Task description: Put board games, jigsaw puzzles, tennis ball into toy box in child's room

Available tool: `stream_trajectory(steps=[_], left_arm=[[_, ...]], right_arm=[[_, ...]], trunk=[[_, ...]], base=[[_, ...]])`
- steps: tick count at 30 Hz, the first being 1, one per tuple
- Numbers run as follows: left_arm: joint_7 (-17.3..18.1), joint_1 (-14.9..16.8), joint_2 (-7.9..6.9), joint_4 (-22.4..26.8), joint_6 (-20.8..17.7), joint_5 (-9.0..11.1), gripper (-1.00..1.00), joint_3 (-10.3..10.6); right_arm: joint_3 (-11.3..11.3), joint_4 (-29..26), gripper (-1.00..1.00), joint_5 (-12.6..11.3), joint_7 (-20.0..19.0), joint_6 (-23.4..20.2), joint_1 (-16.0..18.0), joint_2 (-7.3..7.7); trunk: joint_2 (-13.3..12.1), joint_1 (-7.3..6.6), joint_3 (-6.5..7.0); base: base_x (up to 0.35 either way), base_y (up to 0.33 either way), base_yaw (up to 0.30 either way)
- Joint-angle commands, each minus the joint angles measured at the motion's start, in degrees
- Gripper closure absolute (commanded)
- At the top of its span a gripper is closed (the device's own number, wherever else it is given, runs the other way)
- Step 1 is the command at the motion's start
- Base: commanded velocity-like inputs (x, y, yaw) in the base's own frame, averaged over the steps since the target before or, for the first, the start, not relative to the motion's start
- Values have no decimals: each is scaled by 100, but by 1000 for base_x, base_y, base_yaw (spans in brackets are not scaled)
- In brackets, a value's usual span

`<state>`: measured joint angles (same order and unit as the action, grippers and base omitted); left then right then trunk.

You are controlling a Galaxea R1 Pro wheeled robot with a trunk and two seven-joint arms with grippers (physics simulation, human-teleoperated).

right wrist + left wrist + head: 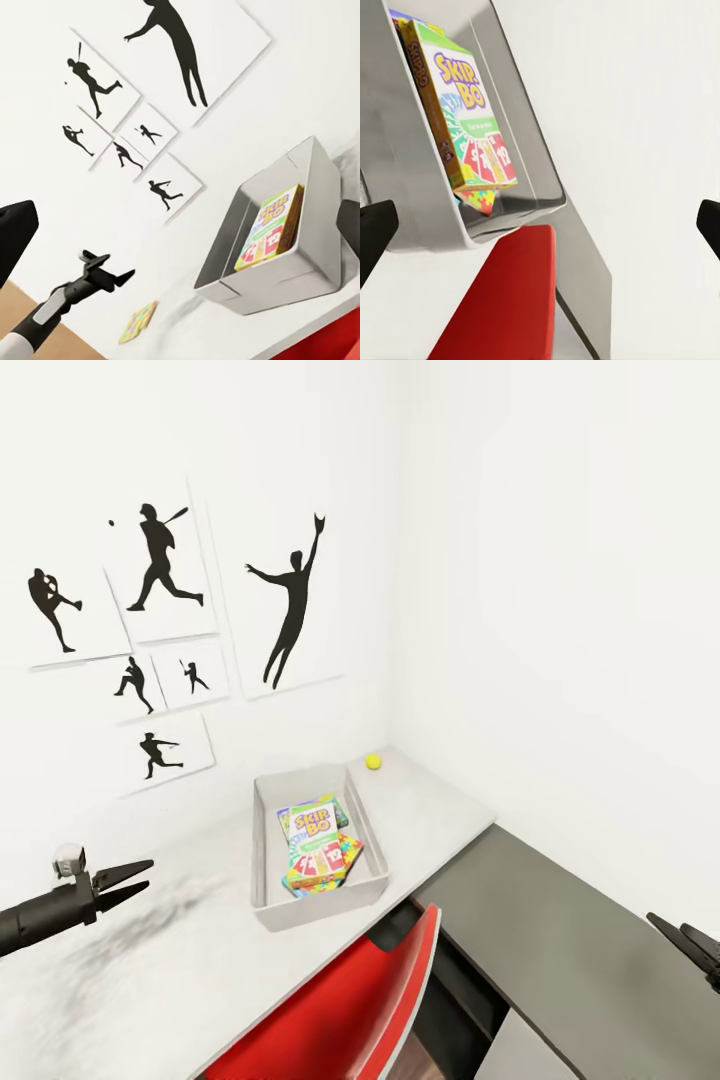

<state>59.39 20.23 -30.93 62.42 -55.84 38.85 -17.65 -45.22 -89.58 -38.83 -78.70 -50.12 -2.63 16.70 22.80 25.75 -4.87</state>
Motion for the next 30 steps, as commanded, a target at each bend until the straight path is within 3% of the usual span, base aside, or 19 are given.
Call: stream_trajectory(steps=[1, 9, 22, 30], left_arm=[[17, 3, 0, -2, -25, 0, -100, -1], [20, -1, 6, -2, -24, 12, -100, 16], [28, -1, 8, 10, -38, 20, -100, 42], [29, -1, 2, 7, -41, 19, -100, 43]], right_arm=[[2, -4, -100, -30, 9, -29, -1, -5], [-4, -12, -100, -29, 11, -6, -1, -38], [-13, -23, -100, -29, -14, -6, -1, -44], [-13, -24, -100, -29, -8, -6, -1, -44]], trunk=[[12, 4, -11], [12, 4, 3], [12, 4, 117], [12, 4, 183]], base=[[-10, 19, 0], [-76, 20, 0], [-271, 101, 1], [-205, 222, 141]])
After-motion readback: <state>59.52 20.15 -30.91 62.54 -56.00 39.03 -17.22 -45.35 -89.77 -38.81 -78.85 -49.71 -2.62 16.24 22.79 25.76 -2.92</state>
